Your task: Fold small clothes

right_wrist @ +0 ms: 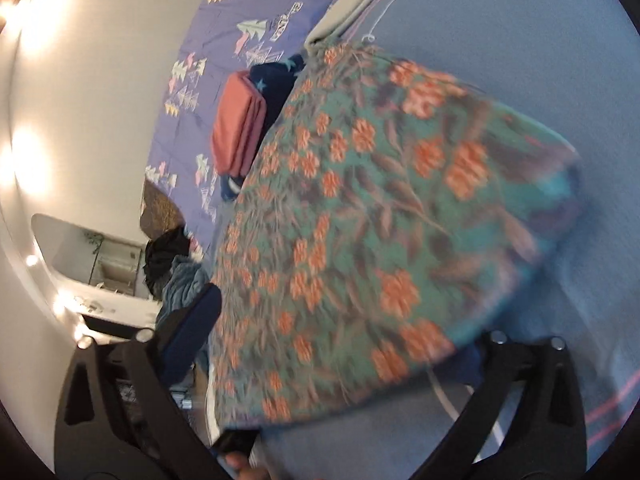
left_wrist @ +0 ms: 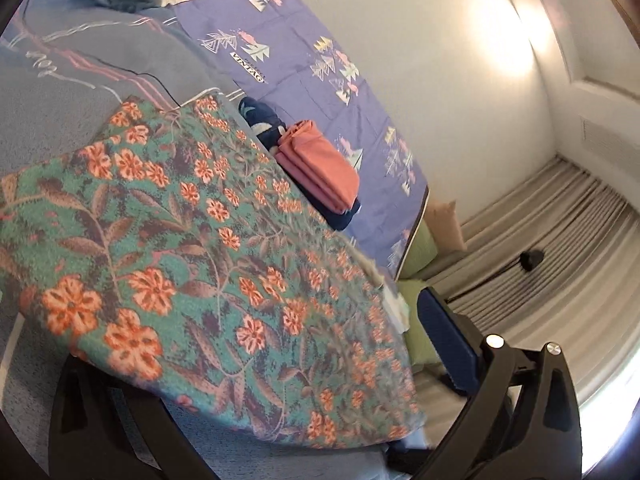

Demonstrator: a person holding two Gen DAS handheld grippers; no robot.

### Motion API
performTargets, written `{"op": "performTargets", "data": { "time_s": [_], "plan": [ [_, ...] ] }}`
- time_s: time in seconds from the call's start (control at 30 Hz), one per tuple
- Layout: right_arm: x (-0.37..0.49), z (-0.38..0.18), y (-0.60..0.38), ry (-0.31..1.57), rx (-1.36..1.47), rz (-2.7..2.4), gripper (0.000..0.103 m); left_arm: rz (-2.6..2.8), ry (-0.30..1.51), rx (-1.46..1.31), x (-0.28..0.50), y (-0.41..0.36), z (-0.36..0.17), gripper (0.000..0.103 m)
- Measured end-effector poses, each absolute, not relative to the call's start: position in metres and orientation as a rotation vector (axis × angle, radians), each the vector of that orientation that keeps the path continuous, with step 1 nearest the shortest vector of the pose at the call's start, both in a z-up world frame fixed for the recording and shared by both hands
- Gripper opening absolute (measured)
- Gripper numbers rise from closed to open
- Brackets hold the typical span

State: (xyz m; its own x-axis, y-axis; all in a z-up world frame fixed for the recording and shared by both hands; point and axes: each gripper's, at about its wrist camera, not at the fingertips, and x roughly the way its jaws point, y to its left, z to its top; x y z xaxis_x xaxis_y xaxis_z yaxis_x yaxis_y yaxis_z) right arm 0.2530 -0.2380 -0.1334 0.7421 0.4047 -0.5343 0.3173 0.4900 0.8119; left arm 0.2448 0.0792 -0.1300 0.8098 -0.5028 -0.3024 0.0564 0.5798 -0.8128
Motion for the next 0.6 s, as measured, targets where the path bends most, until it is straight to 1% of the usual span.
{"op": "performTargets", "data": {
  "time_s": [0.17,0.37,0.47,0.5,0.53,0.57,0.6],
  "plan": [
    [0.243,-0.14,-0.247,0.745,1.188,0.11,0.1,-0.347,0.592,-0.847,0.249,0.075,-0.129,0.102],
    [0.26,-0.144,-0.264,0.705,1.262,0.106,0.101,-0.273,0.681,-0.765,0.262,0.065,-0.129,0.102],
    [0.259,-0.143,-0.264,0.683,1.238,0.129,0.101,-0.259,0.692,-0.769,0.266,0.067,-0.13,0.102],
    [0.258,-0.142,-0.263,0.673,1.221,0.133,0.099,-0.259,0.688,-0.774,0.266,0.068,-0.13,0.102],
    [0.255,-0.141,-0.26,0.664,1.194,0.13,0.098,-0.254,0.683,-0.775,0.265,0.069,-0.131,0.099],
    [0.254,-0.141,-0.26,0.661,1.178,0.122,0.094,-0.243,0.68,-0.773,0.264,0.069,-0.132,0.091],
    [0.252,-0.141,-0.259,0.656,1.169,0.112,0.087,-0.225,0.683,-0.772,0.263,0.07,-0.133,0.085]
  ]
}}
